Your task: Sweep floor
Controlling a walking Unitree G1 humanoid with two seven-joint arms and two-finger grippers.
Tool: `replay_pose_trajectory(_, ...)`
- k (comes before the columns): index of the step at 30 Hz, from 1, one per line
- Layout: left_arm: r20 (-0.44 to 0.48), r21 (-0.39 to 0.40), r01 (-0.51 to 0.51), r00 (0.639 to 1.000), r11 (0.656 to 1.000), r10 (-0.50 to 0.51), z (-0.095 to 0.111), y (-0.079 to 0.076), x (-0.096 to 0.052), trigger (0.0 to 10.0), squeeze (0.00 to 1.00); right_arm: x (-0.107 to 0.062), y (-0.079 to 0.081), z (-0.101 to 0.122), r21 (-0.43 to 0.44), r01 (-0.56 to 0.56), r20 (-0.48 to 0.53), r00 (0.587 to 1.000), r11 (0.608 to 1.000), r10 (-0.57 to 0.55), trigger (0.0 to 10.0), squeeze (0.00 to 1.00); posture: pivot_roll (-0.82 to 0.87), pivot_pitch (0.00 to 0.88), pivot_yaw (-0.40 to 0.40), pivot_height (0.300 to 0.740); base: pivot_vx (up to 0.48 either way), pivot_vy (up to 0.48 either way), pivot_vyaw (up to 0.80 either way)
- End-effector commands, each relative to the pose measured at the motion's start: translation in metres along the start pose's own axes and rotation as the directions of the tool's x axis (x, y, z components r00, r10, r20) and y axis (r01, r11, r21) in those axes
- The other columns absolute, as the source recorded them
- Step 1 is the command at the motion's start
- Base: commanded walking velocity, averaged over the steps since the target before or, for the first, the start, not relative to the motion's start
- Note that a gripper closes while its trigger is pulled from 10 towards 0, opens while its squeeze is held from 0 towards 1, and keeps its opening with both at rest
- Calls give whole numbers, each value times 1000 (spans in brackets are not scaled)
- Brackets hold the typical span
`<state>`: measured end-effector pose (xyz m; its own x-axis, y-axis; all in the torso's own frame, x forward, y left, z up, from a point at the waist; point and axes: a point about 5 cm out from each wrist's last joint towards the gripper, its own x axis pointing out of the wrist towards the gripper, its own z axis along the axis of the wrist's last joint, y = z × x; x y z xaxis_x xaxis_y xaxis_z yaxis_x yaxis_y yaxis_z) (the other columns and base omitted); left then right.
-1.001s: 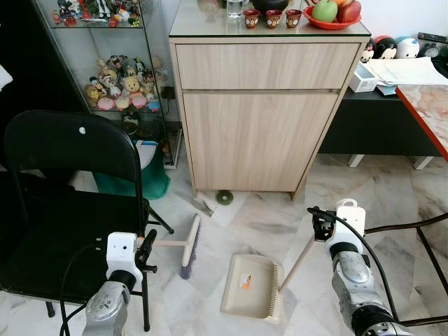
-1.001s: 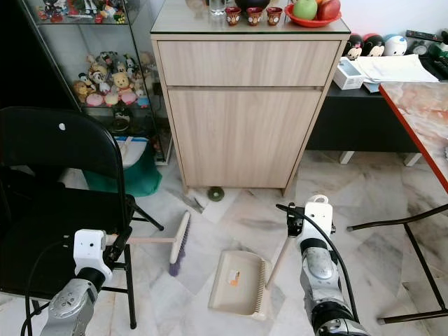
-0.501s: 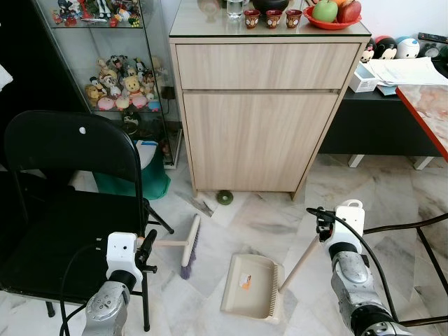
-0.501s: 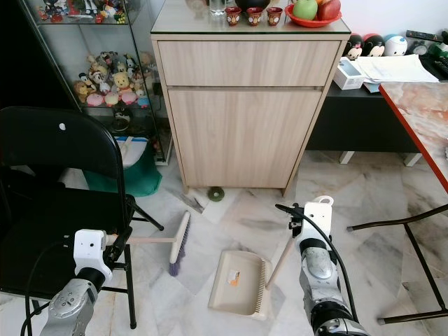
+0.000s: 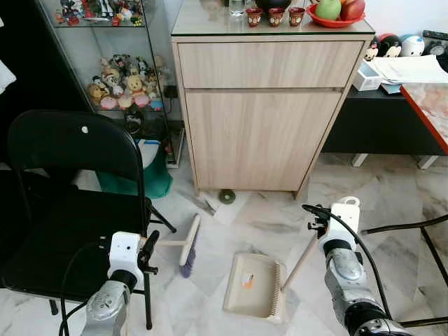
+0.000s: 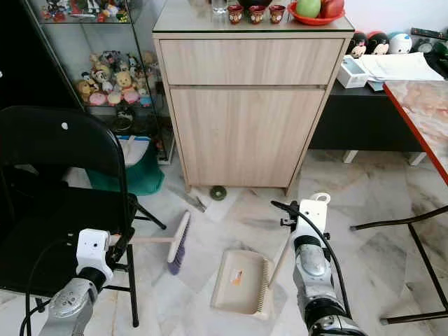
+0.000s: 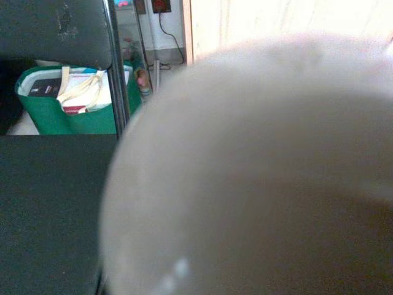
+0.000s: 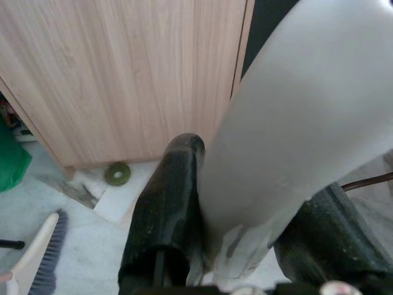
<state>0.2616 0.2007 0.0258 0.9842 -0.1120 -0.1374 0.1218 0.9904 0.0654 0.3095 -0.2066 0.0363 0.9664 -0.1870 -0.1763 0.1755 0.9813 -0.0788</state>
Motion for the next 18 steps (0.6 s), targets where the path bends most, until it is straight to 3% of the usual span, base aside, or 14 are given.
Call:
replay_pose_trajectory(1, -43, 16, 5, 999, 1000, -4, -8, 1, -5, 10000, 0, -6, 0, -14, -18, 5, -66, 998, 1000, -6, 0, 0, 58, 141, 15, 740, 0, 0, 0)
replay_pose_trajectory(4, -40, 16, 7, 999, 1000, -7, -8, -1, -5, 10000, 0, -5, 1, -12, -11, 12, -54, 998, 1000, -12, 0, 0, 60, 149, 16, 740, 0, 0, 0)
replay_pose_trajectory(5, -37, 15, 8, 999, 1000, -8, -7, -1, -6, 10000, 0, -4, 1, -10, -8, 16, -45, 999, 1000, -17, 941, 0, 60, 149, 16, 740, 0, 0, 0)
replay_pose_trajectory(6, -36, 14, 9, 999, 1000, -8, -7, -2, -6, 10000, 0, -4, 2, -9, -6, 19, -38, 999, 1000, -19, 10000, 0, 60, 149, 16, 740, 0, 0, 0)
replay_pose_trajectory(18, -15, -15, 5, 1000, 1000, -6, -3, 0, -7, 10000, 0, -5, 5, -6, 14, 25, -15, 1000, 1000, -25, 10000, 0, 66, 154, 16, 740, 0, 0, 0)
